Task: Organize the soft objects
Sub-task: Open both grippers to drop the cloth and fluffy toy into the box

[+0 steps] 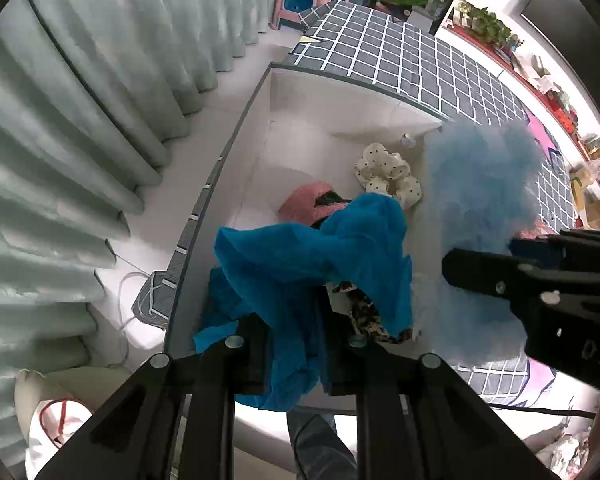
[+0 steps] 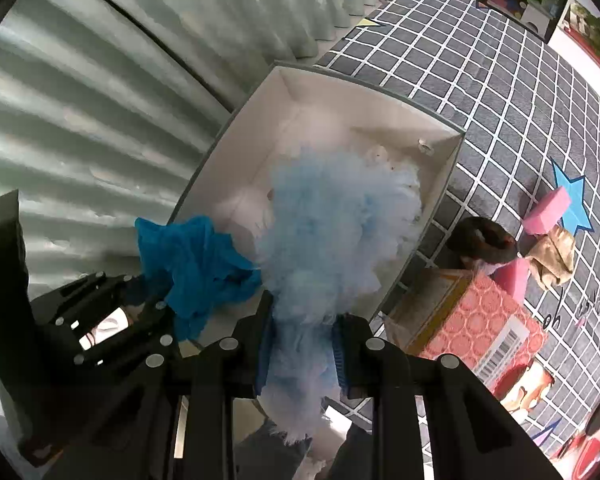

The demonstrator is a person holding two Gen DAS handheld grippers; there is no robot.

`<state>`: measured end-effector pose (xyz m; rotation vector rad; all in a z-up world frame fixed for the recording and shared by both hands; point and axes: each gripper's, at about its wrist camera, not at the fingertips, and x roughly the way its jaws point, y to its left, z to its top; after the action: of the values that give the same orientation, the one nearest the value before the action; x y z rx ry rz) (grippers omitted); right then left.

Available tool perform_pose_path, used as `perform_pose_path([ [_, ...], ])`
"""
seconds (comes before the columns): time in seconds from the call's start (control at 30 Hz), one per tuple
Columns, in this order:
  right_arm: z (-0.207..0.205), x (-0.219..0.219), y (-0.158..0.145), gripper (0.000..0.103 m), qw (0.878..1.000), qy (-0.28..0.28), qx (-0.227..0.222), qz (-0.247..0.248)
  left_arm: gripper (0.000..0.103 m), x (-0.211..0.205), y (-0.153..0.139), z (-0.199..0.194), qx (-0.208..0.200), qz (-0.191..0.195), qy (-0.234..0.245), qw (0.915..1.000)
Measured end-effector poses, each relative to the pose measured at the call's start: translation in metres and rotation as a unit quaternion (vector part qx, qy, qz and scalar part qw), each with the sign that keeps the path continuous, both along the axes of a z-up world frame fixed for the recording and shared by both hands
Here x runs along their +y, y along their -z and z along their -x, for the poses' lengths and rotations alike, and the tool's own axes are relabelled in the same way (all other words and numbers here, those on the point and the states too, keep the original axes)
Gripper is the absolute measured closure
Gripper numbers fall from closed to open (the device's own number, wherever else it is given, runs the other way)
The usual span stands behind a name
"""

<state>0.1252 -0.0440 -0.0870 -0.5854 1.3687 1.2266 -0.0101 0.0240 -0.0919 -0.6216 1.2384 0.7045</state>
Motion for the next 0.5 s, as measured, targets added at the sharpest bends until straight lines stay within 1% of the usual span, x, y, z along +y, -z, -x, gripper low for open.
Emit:
perform_pose_path([
  [0.5, -0.0048, 0.0091, 0.006, 0.076, 1.0, 0.001, 0.004, 0.009, 0.084, 0.0009, 0.0094, -0.0109, 0.017, 0.003, 0.004, 0.9998],
])
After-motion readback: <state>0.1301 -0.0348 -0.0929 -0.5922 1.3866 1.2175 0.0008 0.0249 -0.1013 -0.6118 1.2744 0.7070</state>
